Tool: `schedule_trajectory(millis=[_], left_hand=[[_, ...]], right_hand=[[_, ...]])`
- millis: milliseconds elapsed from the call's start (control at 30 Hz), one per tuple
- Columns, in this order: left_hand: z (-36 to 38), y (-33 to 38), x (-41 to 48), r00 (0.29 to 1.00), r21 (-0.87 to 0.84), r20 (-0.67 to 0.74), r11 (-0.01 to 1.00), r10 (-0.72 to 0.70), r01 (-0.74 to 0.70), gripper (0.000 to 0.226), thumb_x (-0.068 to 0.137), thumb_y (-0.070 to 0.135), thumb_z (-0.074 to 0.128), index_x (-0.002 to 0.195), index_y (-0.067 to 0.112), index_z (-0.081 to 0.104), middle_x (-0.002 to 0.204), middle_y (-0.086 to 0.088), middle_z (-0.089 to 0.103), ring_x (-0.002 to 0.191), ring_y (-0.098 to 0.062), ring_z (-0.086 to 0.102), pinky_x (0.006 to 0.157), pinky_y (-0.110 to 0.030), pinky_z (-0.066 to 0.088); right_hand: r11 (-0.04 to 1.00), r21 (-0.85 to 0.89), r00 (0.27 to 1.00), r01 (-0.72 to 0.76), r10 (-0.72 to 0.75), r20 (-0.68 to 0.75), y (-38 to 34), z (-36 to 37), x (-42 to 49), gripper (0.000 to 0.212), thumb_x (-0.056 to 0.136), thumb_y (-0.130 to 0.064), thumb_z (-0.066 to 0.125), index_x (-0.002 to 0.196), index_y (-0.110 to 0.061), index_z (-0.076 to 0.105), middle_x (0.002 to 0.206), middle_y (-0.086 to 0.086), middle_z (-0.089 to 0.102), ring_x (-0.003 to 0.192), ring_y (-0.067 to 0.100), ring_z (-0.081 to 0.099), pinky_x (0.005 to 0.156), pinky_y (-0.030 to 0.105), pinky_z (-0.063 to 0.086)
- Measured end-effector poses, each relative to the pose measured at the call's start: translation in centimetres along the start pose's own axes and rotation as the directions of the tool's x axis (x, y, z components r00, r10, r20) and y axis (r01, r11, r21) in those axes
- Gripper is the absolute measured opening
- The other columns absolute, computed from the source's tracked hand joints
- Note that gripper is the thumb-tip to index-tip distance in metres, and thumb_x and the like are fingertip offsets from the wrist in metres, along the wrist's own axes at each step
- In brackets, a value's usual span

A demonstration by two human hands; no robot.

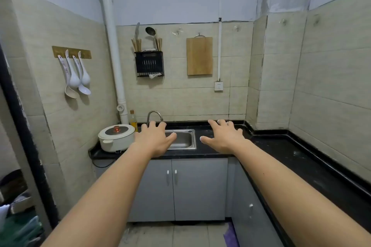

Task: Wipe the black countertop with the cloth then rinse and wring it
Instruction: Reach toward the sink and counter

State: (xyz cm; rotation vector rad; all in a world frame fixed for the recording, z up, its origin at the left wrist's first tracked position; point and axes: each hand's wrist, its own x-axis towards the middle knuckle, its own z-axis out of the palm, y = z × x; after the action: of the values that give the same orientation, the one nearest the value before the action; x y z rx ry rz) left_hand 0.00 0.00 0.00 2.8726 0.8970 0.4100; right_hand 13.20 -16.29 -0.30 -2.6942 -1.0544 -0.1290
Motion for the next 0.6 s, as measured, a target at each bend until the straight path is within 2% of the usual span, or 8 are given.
schedule_trajectory(millis=[167, 400, 600], left_hand=[[1.2, -3.5, 7.1, 0.999, 0.106, -0.002, 0.994, 0.032, -0.031, 0.057, 0.092, 0.055, 0.03, 0.137, 0.02, 0.037, 0.141, -0.012, 0.036, 0.126, -0.034, 0.034, 0.097, -0.048, 0.034], [2.2, -8.2, 17.2, 0.999, 0.073, 0.01, 0.997, 0.035, -0.035, 0.059, 0.092, 0.056, 0.031, 0.139, 0.021, 0.036, 0.143, -0.011, 0.034, 0.126, -0.033, 0.034, 0.096, -0.047, 0.036], [3.9, -10.6, 24.4, 0.999, 0.117, 0.014, 0.992, 0.052, -0.054, 0.061, 0.091, 0.056, 0.031, 0.141, 0.022, 0.035, 0.147, -0.011, 0.032, 0.13, -0.033, 0.031, 0.1, -0.049, 0.036]], right_hand=[[1.0, -0.01, 1.0, -0.012, 0.013, 0.002, -2.1, 2.1, 7.3, 0.067, 0.093, -0.057, 0.042, 0.148, -0.024, 0.023, 0.152, 0.008, 0.027, 0.139, 0.031, 0.023, 0.109, 0.057, 0.024], [1.0, -0.016, 1.0, -0.012, 0.012, -0.011, -5.9, 4.5, 18.2, 0.068, 0.092, -0.058, 0.043, 0.148, -0.024, 0.024, 0.151, 0.008, 0.029, 0.138, 0.032, 0.025, 0.108, 0.058, 0.025], [0.999, -0.038, 1.0, -0.016, 0.017, 0.017, -7.6, 6.6, 26.4, 0.069, 0.092, -0.059, 0.044, 0.148, -0.023, 0.025, 0.151, 0.008, 0.029, 0.138, 0.031, 0.025, 0.108, 0.058, 0.025]])
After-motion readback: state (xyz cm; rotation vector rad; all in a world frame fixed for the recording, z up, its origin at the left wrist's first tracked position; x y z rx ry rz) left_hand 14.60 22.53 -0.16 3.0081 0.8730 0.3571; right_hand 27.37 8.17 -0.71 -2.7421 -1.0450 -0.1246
